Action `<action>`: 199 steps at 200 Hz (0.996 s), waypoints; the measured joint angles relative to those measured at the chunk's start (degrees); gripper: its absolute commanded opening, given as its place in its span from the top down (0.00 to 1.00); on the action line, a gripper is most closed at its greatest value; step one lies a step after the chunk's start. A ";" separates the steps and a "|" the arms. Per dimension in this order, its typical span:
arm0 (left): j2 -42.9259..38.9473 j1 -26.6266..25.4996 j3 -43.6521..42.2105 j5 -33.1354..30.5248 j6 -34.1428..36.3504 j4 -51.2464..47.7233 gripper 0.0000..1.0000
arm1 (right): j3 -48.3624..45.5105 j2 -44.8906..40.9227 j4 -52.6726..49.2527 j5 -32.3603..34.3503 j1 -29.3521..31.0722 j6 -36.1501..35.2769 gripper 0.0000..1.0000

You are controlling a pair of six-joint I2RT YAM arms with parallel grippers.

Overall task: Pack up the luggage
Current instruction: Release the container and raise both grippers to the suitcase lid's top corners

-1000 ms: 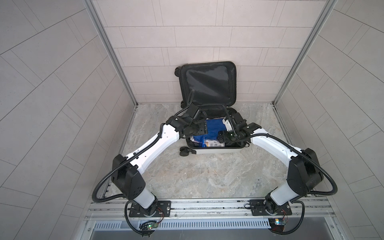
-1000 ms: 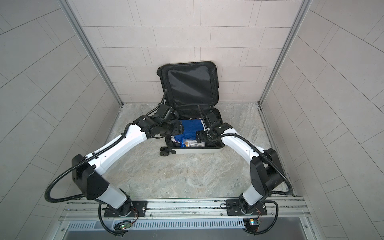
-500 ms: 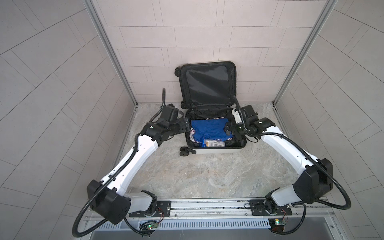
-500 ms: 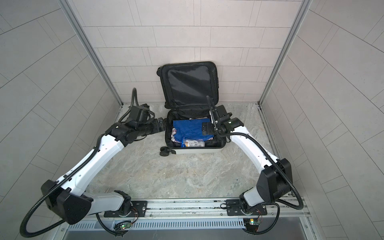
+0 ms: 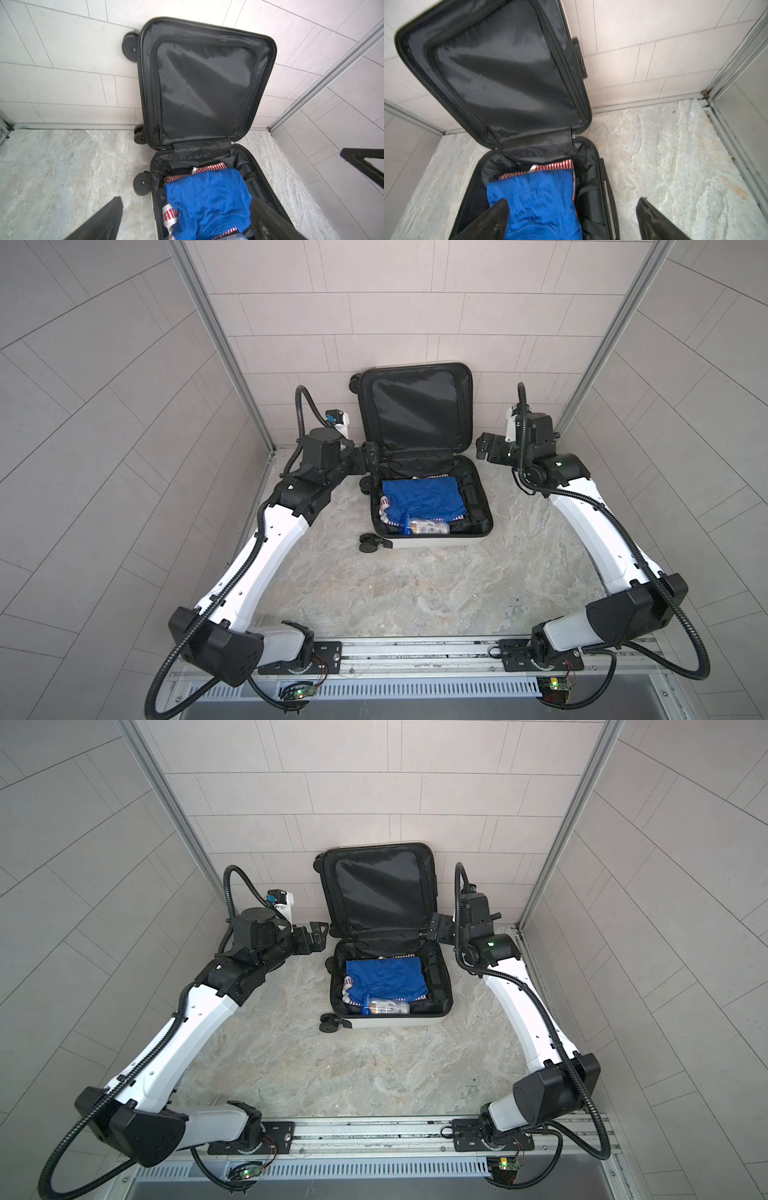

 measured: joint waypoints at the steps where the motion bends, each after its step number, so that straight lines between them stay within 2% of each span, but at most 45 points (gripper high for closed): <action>1: -0.02 0.00 0.00 -0.04 0.04 0.09 0.00 | 0.04 0.00 0.09 0.07 0.00 -0.02 0.02; 42: 0.44 0.46 0.83 -2.67 2.71 2.82 0.00 | 8.11 2.86 1.57 2.78 -0.17 -2.62 0.01; 77: 8.09 4.83 9.20 2.93 0.96 1.84 0.00 | 16.52 9.27 0.57 4.31 -0.55 -3.52 0.02; 98: 14.23 7.21 13.97 6.71 -0.74 1.73 0.04 | 14.80 11.13 2.25 4.52 -0.63 -3.98 0.04; 125: 21.27 9.25 17.53 10.32 -2.32 1.29 0.14 | 12.94 14.25 5.95 4.81 -0.63 -4.76 0.07; 168: 28.89 11.87 19.52 16.04 -5.09 3.04 0.26 | 16.31 21.68 9.42 6.21 -0.76 -7.23 0.08; 199: 32.26 14.19 19.87 19.82 -7.56 7.89 0.29 | 18.78 25.22 12.31 6.58 -1.03 -8.87 0.10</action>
